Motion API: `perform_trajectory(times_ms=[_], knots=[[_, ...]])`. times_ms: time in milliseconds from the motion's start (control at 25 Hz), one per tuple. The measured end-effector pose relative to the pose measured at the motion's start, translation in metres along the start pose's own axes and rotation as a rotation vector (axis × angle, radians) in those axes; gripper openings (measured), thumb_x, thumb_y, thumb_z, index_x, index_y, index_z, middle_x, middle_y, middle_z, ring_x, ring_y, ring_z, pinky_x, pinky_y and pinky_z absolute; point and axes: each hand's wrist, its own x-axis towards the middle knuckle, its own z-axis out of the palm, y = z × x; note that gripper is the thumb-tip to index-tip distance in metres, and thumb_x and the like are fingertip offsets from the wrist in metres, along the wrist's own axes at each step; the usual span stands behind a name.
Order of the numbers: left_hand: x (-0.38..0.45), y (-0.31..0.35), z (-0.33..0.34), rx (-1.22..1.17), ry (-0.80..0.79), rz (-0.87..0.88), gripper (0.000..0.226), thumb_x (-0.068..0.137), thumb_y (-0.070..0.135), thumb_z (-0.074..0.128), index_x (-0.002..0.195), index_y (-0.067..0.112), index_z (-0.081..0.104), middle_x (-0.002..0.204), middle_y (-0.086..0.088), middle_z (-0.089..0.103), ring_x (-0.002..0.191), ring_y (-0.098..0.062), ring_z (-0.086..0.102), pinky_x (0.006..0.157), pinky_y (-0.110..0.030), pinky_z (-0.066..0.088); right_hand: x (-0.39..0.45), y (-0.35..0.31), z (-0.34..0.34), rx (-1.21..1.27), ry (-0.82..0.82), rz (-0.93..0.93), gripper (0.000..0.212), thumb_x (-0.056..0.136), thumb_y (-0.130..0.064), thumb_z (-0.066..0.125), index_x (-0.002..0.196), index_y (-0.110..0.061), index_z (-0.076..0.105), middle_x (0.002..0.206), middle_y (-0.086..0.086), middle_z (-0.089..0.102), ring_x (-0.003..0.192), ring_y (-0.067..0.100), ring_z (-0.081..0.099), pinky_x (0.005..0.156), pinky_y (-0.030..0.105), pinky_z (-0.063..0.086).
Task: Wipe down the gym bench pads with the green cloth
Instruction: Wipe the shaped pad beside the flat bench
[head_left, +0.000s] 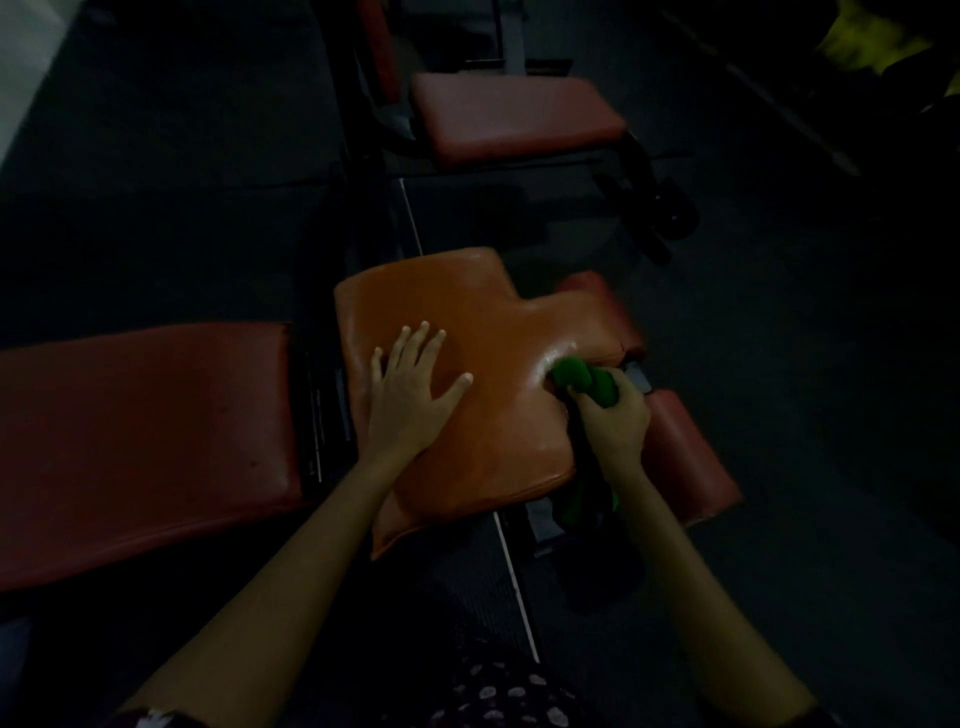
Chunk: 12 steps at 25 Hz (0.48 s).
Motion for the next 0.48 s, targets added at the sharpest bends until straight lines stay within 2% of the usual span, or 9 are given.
perform_trajectory(times_ms=[80, 160, 200, 360, 480], knots=[[0.0, -0.001, 0.0, 0.006, -0.001, 0.012, 0.074, 0.085, 0.063, 0.03, 0.148, 0.023, 0.026, 0.157, 0.001, 0.017, 0.146, -0.014, 0.005, 0.117, -0.041, -0.004, 0.008, 0.005, 0.001, 0.165, 0.262, 0.192, 0.017, 0.084, -0.011, 0.063, 0.098, -0.004, 0.061, 0.082, -0.002, 0.059, 0.074, 0.01, 0.054, 0.067, 0.024, 0.045], [0.001, -0.002, 0.0, -0.005, -0.006, 0.016, 0.074, 0.086, 0.063, 0.03, 0.148, 0.023, 0.025, 0.158, 0.001, 0.016, 0.146, -0.014, 0.004, 0.118, -0.042, -0.005, 0.031, 0.01, -0.008, 0.399, 0.356, 0.352, 0.023, 0.085, -0.016, 0.062, 0.105, -0.005, 0.059, 0.095, 0.005, 0.063, 0.083, 0.015, 0.058, 0.073, 0.03, 0.049], [0.001, -0.002, 0.0, -0.006, -0.002, 0.015, 0.074, 0.086, 0.063, 0.03, 0.149, 0.023, 0.024, 0.158, 0.001, 0.016, 0.146, -0.014, 0.004, 0.118, -0.042, -0.004, 0.043, 0.007, -0.013, 0.397, 0.301, 0.34, 0.025, 0.086, -0.018, 0.063, 0.107, -0.006, 0.06, 0.098, 0.006, 0.063, 0.086, 0.016, 0.059, 0.076, 0.03, 0.05], [0.0, 0.001, -0.001, 0.031, -0.017, -0.002, 0.067, 0.091, 0.059, 0.041, 0.147, 0.023, 0.028, 0.156, 0.001, 0.02, 0.145, -0.016, 0.008, 0.118, -0.043, -0.001, 0.063, -0.001, -0.028, 0.05, -0.001, 0.119, 0.026, 0.084, -0.015, 0.066, 0.11, -0.011, 0.064, 0.094, 0.004, 0.061, 0.09, 0.017, 0.058, 0.08, 0.03, 0.048], [0.025, 0.006, -0.012, 0.046, 0.027, -0.028, 0.055, 0.089, 0.052, 0.051, 0.134, 0.02, 0.045, 0.141, -0.002, 0.041, 0.134, -0.022, 0.031, 0.115, -0.043, 0.016, 0.083, -0.002, -0.035, -0.116, -0.114, -0.029, 0.029, 0.083, -0.021, 0.067, 0.112, -0.017, 0.064, 0.104, 0.006, 0.065, 0.095, 0.021, 0.06, 0.086, 0.037, 0.051]])
